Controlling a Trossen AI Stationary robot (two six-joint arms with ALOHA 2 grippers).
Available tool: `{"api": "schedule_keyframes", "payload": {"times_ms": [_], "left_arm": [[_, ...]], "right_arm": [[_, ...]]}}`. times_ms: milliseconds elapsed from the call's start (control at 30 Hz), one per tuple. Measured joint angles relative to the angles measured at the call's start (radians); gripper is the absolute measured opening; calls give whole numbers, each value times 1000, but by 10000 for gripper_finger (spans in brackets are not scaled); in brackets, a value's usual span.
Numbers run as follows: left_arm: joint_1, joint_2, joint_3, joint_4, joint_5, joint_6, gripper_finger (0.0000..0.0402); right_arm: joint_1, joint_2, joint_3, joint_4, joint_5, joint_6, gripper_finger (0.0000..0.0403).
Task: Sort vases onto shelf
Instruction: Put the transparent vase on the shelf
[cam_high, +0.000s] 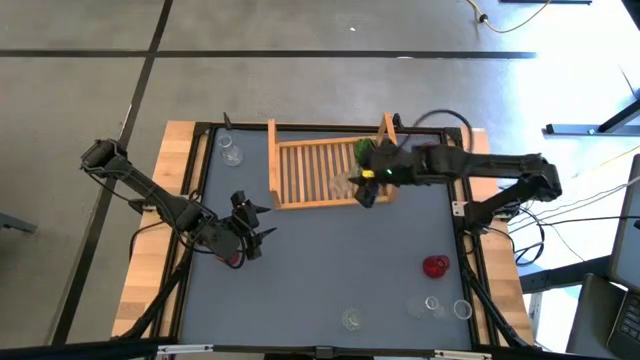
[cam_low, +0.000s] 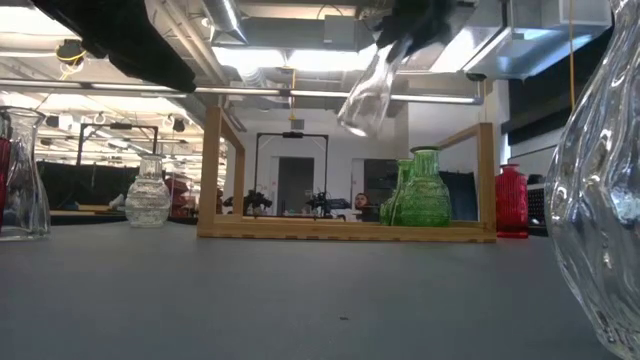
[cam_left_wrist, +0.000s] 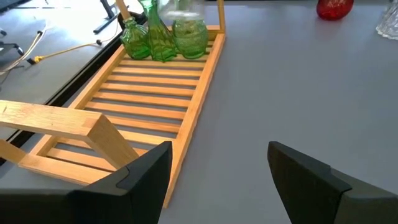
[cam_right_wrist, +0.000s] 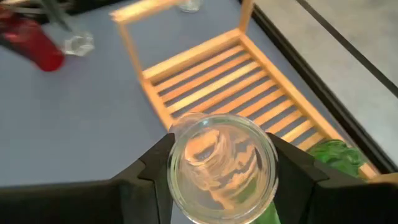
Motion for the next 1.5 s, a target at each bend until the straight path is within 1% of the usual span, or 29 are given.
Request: {"api": "schedule_keyframes", "payload": {"times_ms": [100,267,467,667,1000,1500], "left_arm": [[0,0,0,0,0,0,259],[0,0,0,7,0,0,259],[0,0,0,7,-2,0,259],[0,0,0,7,-2,-1,259],[0,0,0,8,-5,-1,259],[0,0,0,16,-12,-1,259]], "right_arm": [[-67,49,15,5,-33,-53,179],[-175,121,21,49,-40,-129,179],[-299,191,21,76,-96,-169,179],[-382,257,22,115,-114,-191,179],[-453,341,22,153,-116,-213,179],[-459,396,23,216,-129,-224,179]]}}
